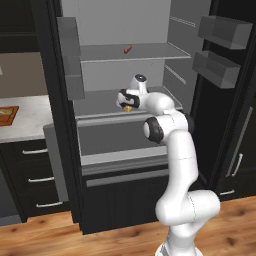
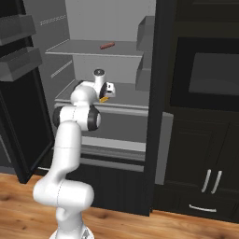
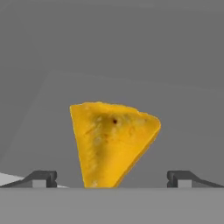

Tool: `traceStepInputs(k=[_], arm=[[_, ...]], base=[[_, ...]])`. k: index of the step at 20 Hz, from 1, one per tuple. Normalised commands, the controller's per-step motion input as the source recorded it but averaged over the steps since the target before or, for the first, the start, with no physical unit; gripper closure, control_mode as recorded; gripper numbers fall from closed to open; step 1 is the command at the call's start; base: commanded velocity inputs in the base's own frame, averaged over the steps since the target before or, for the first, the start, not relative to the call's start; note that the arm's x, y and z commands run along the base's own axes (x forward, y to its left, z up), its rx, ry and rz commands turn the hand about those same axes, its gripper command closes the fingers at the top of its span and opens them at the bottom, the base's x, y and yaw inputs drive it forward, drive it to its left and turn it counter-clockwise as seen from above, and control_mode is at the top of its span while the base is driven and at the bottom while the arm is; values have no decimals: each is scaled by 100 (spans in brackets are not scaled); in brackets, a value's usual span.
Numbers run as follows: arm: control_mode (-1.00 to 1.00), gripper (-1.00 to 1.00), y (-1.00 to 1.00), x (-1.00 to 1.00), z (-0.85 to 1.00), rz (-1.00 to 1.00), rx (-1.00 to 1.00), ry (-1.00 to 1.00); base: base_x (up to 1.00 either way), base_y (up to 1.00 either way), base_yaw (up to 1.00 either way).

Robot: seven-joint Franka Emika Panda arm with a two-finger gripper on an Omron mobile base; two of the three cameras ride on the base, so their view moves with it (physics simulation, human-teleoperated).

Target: Retrieve the sausage and cheese from the fridge and place them on the cutting board on the counter.

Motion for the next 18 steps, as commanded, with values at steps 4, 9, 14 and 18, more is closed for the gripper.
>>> traceStepInputs(k=[4, 9, 14, 18], arm=[[-100, -100, 5, 0, -7, -4, 1, 0], [-100, -100, 2, 8, 0, -3, 1, 0], [-100, -100, 1, 10, -2, -3, 2, 0], [-100, 100, 1, 11, -3, -2, 4, 0]], base=[[0, 0, 0], [0, 0, 0], [0, 0, 0], [0, 0, 0]])
